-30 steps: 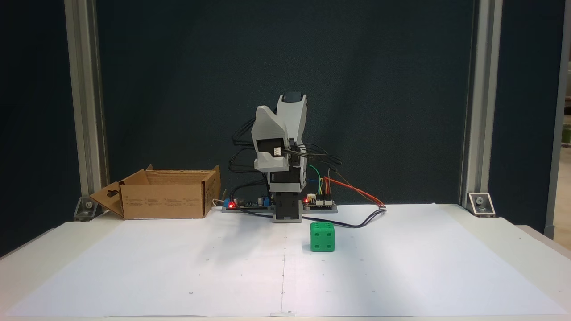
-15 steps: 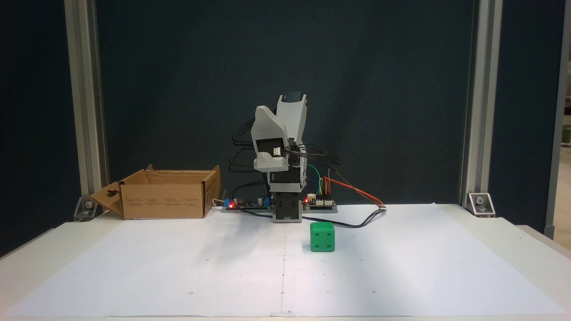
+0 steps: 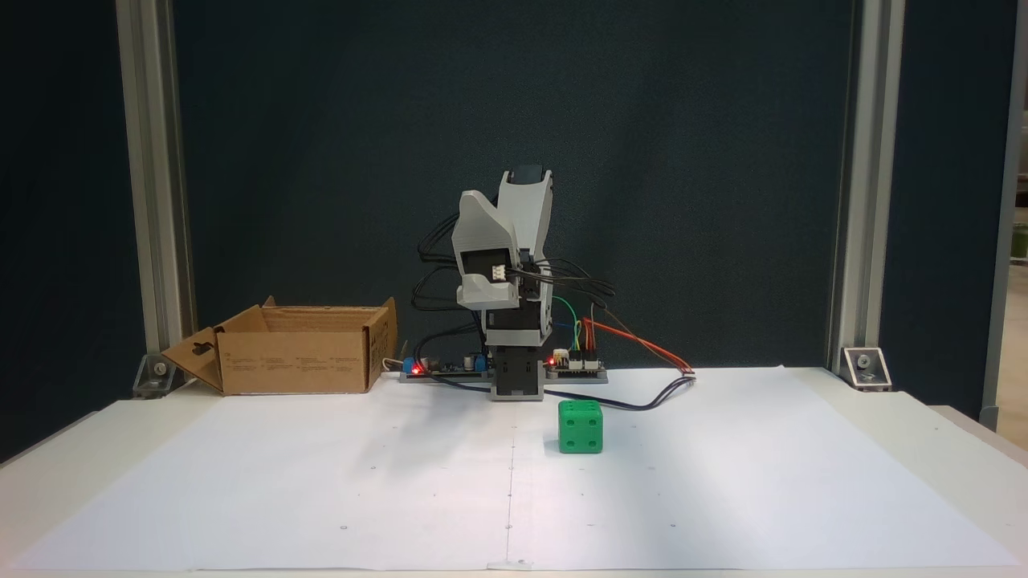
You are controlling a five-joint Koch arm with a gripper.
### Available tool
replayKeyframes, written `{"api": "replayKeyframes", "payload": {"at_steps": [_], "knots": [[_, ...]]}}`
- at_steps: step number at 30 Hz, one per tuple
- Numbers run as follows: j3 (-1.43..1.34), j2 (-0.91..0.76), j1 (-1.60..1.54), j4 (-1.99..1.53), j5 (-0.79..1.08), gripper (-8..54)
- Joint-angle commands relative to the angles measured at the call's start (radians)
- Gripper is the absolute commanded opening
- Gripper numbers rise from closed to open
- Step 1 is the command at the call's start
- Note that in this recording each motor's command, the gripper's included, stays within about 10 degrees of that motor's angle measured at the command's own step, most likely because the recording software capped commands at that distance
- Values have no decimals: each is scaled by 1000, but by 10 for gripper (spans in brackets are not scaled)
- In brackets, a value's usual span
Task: Grasp a green dice and put it in the bin.
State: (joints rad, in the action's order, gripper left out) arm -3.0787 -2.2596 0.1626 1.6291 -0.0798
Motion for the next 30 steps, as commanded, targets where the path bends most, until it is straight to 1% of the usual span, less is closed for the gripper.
{"api": "replayKeyframes", "payload": {"at_steps": [1,30], "knots": [[-48,-104,2,18,-26,447],[-48,-104,17,18,-21,441]]}}
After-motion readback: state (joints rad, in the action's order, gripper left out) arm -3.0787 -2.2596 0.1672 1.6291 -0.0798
